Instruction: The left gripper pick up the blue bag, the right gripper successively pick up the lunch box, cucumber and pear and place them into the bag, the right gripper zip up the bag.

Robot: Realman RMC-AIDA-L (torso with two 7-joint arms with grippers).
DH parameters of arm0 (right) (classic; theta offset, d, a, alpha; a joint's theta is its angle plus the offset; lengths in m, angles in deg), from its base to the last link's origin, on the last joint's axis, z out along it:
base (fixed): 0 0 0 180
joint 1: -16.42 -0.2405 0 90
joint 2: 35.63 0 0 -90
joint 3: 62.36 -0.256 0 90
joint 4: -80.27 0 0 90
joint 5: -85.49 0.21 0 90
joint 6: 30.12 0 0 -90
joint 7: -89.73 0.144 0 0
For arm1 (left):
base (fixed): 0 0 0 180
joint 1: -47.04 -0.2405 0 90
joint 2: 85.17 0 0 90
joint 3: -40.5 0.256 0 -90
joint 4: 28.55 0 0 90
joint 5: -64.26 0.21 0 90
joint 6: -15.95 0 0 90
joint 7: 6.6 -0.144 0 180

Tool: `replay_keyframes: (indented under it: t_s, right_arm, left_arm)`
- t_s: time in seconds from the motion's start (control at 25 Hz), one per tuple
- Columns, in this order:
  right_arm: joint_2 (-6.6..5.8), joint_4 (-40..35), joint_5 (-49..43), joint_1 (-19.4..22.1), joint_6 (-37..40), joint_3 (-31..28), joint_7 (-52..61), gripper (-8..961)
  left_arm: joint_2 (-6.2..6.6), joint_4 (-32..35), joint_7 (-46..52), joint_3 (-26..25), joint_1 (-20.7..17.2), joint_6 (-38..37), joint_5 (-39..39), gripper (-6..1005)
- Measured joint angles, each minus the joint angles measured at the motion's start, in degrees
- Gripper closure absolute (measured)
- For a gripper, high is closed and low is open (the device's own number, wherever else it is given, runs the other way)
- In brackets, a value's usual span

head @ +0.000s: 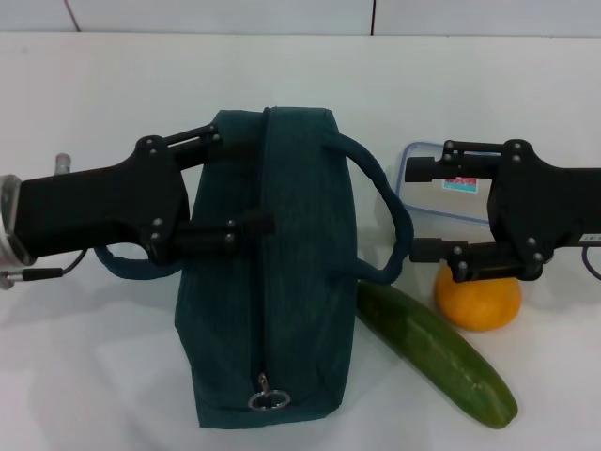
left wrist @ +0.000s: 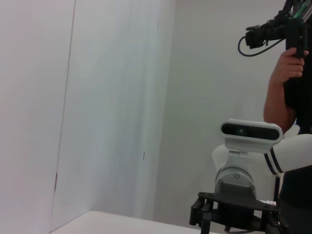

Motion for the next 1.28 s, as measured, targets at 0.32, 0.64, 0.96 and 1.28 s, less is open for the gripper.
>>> replay_keyframes:
  t_s: [0.32,0.64,0.96,1.28]
  right_arm:
    - [0.37,0.0,0.0,-0.2,0.1,0.0,0.1,226]
    - [0.42,0.0,0.0,-0.3,-0.2,0.0,0.2,226]
    - [0.31,-1.2,0.6,-0.2,-0.4,0.0,0.3,227]
    - [0.27,-2.2,0.6,-0.6,-0.6,0.0,0.3,227]
  left_arm:
    - [0.04,0.2,0.0,-0.1,-0.4,0.0,0.0,151]
    - [0.42,4.1,8.6,-3.9,-0.4,0.0,0.7,152]
    - [-4.03,25.4,29.8,-11.5,-3.2,0.0,16.2,152]
    - [-6.78,32.9,31.9,-12.2,-8.4,0.6,19.3,151]
